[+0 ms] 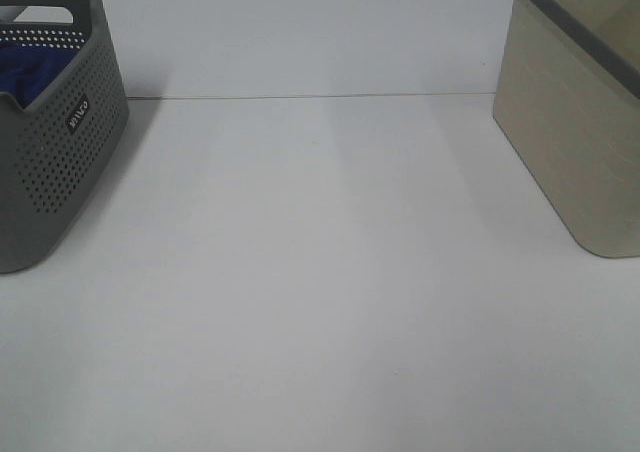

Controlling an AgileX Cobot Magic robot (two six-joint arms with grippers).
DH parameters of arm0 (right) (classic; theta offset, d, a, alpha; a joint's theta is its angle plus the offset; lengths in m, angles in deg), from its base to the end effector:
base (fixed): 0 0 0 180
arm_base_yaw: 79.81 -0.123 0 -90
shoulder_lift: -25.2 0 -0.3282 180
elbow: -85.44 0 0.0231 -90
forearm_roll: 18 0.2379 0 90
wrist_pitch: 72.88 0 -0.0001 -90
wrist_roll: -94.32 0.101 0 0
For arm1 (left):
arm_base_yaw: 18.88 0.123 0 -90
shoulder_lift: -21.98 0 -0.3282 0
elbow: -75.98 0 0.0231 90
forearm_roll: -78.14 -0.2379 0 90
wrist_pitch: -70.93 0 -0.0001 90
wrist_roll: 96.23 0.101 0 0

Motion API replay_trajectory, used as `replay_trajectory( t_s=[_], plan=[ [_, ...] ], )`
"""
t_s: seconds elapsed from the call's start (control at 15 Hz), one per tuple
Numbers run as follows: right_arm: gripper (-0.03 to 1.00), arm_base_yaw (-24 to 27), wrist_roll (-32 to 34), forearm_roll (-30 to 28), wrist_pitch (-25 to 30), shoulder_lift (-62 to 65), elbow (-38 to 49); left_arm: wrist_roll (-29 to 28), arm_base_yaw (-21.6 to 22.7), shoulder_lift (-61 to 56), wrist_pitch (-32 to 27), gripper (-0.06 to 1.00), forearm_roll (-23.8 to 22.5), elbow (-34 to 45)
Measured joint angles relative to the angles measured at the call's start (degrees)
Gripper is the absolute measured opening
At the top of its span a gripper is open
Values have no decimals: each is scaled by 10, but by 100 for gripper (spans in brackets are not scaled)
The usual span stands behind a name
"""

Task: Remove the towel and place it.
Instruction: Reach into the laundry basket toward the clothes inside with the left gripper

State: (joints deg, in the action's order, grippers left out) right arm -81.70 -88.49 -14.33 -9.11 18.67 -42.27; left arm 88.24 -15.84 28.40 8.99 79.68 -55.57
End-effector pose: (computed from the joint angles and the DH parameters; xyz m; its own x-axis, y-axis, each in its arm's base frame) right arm -0.0497 0.0042 0.2489 -0.5358 -0.0384 -0.8434 -0.0924 0.9956 0.0134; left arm -0.0546 -0.0053 0.2699 -0.4514 0.0414 -0.8914 -0.0024 0.9989 0.0476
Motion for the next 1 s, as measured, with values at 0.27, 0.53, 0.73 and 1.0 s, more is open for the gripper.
replay_trajectory(
  t_s=[0.27, 0.53, 0.73, 1.0],
  plan=[
    [67, 0, 0, 0, 0, 0, 0, 0, 0, 0, 0, 99, 0, 0],
    [67, 0, 0, 0, 0, 0, 0, 0, 0, 0, 0, 99, -1, 0],
    [67, 0, 0, 0, 0, 0, 0, 0, 0, 0, 0, 99, -1, 0],
    [67, 0, 0, 0, 0, 0, 0, 0, 0, 0, 0, 99, -1, 0]
  ],
)
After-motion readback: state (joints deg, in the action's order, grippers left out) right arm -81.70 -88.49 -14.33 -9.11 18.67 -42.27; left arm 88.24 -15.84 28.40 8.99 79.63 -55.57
